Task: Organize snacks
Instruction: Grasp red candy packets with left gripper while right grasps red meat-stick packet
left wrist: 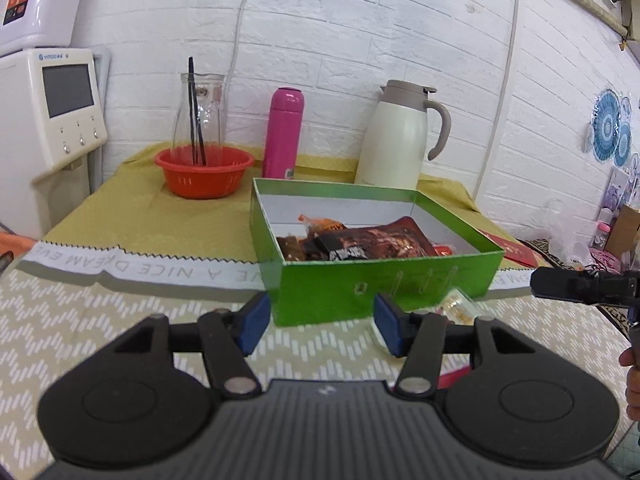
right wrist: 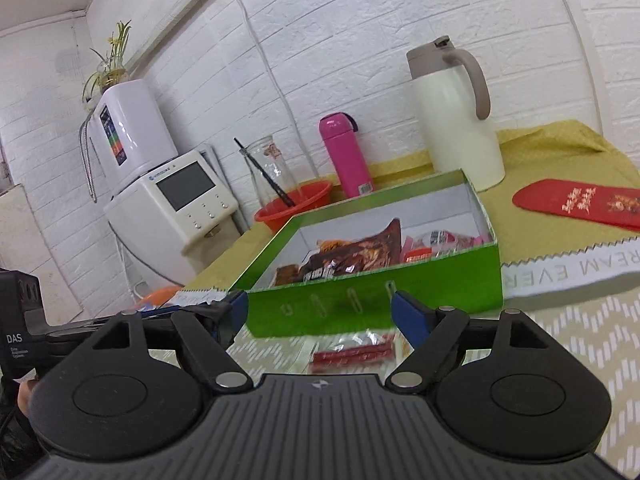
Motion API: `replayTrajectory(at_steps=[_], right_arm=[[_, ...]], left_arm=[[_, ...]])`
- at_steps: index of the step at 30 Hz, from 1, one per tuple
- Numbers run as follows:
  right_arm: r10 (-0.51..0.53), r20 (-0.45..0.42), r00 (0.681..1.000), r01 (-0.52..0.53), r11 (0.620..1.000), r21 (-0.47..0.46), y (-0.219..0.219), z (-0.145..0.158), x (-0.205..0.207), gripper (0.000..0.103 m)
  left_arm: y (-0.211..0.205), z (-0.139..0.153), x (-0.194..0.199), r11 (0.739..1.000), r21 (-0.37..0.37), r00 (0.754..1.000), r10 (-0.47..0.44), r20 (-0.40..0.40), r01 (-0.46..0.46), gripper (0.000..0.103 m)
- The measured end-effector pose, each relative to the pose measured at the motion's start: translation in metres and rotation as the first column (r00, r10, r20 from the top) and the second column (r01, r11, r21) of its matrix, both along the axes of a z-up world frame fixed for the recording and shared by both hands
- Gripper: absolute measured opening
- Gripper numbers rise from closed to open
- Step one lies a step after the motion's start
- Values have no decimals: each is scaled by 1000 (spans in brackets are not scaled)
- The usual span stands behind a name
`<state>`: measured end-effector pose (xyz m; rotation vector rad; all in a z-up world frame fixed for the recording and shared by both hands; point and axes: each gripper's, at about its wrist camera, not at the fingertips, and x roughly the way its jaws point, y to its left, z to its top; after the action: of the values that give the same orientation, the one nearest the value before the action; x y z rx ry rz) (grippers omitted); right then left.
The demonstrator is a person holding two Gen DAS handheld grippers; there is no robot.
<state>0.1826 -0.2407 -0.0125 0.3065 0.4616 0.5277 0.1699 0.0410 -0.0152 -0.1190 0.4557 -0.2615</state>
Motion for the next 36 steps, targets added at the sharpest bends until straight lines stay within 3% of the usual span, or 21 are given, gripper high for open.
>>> replayTrajectory(at_steps=[4,10,17,22,27,30,31,32,33,34,35,36], right_arm=[[16,-24,1000,-17,999,-42,6,-7,-22,103],[-95,-35,995,88,983,-164,6,-20,-22,103],[-131,-120,984,119,988,-102,1,-32,7,103],[-163,-242,957,166,986,-7,-4,-48,46,103],[-177,-228,958,178,984,-13,9,-47,69,103],[-128,-179,975,104,985,-140,32,-46,73,103],[-117,-150,982,82,972,-221,43,-46,71,98],[-113,-115,987,76,954,-288,51,-45,67,56],[-98,-107,989,61,950,-307,53,-44,64,54],[-84,-112,990,47,952,-301,54,-43,62,44],[-79,-111,991,42,953,-299,55,-42,60,27],[-78,-105,991,42,951,-306,56,-41,57,24]], left_arm=[[-9,-3,-47,999,-9,999,-39,-11,39,58],[-33,-26,-88,999,17,995,-45,-93,47,61],[-38,-55,-92,997,-67,974,-63,-220,49,61],[-28,-57,-75,994,-110,977,-11,-213,-13,64],[-35,-56,-61,999,-18,980,35,-194,-39,71],[-47,-59,-57,999,50,986,23,-164,-15,71],[-49,-60,-58,999,51,988,11,-155,-3,71],[-50,-61,-58,999,39,989,1,-147,5,69],[-49,-61,-61,1000,25,991,-9,-137,12,49],[-48,-61,-61,1000,8,991,-13,-136,14,34],[-45,-61,-60,1000,-23,990,-23,-141,20,34],[-41,-62,-59,999,-48,989,-26,-144,19,33]])
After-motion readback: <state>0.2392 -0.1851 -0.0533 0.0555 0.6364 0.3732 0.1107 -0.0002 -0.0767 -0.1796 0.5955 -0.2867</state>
